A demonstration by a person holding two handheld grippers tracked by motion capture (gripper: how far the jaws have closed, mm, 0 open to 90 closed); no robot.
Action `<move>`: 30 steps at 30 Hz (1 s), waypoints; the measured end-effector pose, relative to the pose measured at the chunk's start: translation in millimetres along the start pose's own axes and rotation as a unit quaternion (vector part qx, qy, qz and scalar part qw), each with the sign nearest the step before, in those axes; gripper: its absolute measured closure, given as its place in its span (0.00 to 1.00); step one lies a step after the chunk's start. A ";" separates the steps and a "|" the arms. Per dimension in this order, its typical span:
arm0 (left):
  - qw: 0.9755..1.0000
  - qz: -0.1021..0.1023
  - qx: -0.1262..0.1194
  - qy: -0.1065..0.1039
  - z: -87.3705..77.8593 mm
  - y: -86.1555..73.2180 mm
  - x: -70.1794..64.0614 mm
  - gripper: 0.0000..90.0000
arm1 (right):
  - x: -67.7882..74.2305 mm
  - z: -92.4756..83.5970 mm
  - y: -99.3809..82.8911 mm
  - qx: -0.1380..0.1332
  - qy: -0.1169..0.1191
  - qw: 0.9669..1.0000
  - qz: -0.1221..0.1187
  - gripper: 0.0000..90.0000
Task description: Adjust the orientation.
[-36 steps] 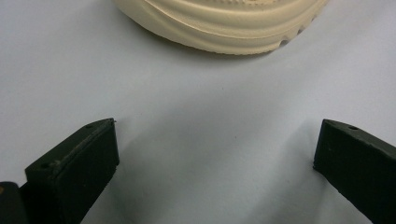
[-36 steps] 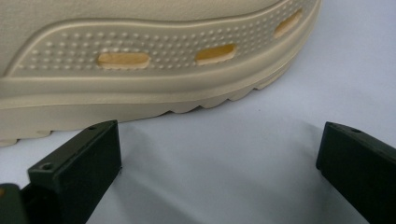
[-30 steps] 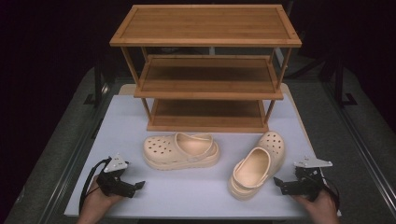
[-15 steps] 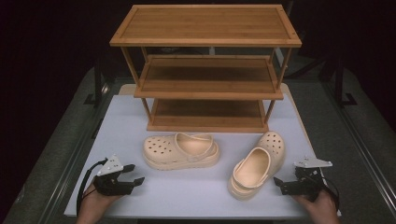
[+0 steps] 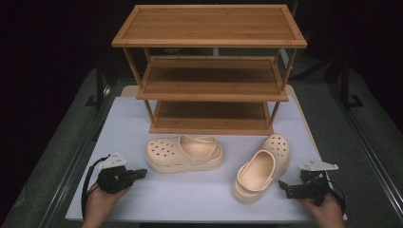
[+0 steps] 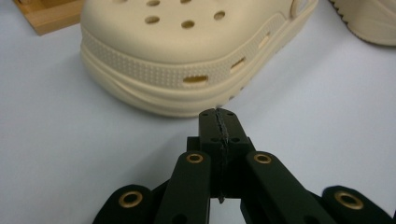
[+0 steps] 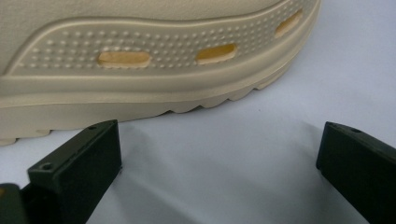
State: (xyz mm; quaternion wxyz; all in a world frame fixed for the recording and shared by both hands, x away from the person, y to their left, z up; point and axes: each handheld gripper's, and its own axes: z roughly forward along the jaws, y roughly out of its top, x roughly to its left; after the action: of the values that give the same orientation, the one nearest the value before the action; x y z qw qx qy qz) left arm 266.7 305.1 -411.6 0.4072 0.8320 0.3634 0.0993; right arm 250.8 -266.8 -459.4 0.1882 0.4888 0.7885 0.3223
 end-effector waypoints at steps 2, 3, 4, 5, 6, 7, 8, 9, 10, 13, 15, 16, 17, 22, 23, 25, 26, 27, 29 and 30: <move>1.000 0.002 0.004 0.000 4.5 3.8 0.2 1.00 | 0.1 -0.1 0.0 0.001 0.000 1.000 0.001 0.00; 1.000 0.003 0.007 0.001 7.1 5.7 0.5 1.00 | 0.1 -0.1 0.0 0.001 0.000 1.000 0.001 0.00; 1.000 0.003 0.007 0.001 7.1 5.7 0.5 1.00 | 0.1 -0.1 0.0 0.001 0.000 1.000 0.001 0.00; 1.000 0.004 0.012 0.006 12.5 9.0 1.4 1.00 | 0.2 -0.1 -0.1 0.000 0.000 1.000 0.001 0.00; 1.000 0.002 0.012 0.006 15.3 10.1 1.9 1.00 | 0.2 -0.1 -0.1 0.000 0.000 1.000 0.001 0.00; 1.000 0.002 0.012 0.006 15.3 10.1 1.9 1.00 | 0.2 -0.1 -0.1 0.000 0.000 1.000 0.001 0.00; 1.000 0.001 0.018 0.006 20.1 12.3 3.3 1.00 | 0.1 -0.1 -0.1 0.000 0.000 1.000 0.001 0.00; 1.000 -0.001 0.017 0.007 22.6 13.1 4.1 1.00 | 0.1 -0.1 -0.1 0.000 0.000 1.000 0.001 0.00; 1.000 -0.003 0.019 0.006 24.6 14.2 4.6 1.00 | 0.1 -0.1 -0.1 0.000 0.000 1.000 0.001 0.00; 1.000 -0.001 0.023 0.008 29.0 16.3 5.6 1.00 | 0.0 0.0 0.0 0.001 0.000 1.000 0.001 0.00; 1.000 -0.003 0.023 0.010 30.6 18.3 7.1 1.00 | 0.0 0.0 0.0 0.001 0.000 1.000 0.001 0.00; 1.000 -0.002 0.024 0.008 31.2 19.3 8.2 1.00 | 0.0 0.0 0.0 0.001 0.000 1.000 0.001 0.00; 1.000 -0.005 0.023 0.010 32.1 20.1 8.9 1.00 | 0.1 0.0 0.0 0.001 0.000 1.000 0.001 0.00; 1.000 -0.006 0.024 0.016 37.6 26.0 14.3 1.00 | 0.0 0.0 0.0 0.001 0.000 1.000 0.001 0.00; 1.000 -0.006 0.024 0.016 37.6 26.0 14.3 1.00 | 0.0 0.0 0.0 0.001 0.000 1.000 0.001 0.00; 1.000 -0.011 0.023 0.017 40.6 28.4 16.8 1.00 | 0.0 0.0 0.0 0.001 0.000 1.000 0.001 0.00; 1.000 -0.011 0.022 0.019 42.7 31.3 18.8 1.00 | 0.0 0.0 0.0 0.001 0.000 1.000 0.001 0.00; 0.999 -0.011 0.021 0.021 44.4 33.5 20.2 1.00 | 0.0 0.0 0.0 0.001 0.000 1.000 0.001 0.00; 0.999 -0.014 0.021 0.025 48.1 36.8 22.4 1.00 | 0.0 0.1 0.0 0.000 0.000 1.000 0.002 0.00; 0.999 -0.013 0.022 0.025 49.4 38.1 23.7 1.00 | 0.0 0.0 0.0 0.001 0.000 1.000 0.002 0.00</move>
State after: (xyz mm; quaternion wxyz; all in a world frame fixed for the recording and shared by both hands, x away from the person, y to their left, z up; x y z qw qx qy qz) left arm 326.4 276.1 -418.1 0.3808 0.8333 0.3863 0.1072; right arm 250.9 -266.8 -459.4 0.1870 0.4901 0.7880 0.3223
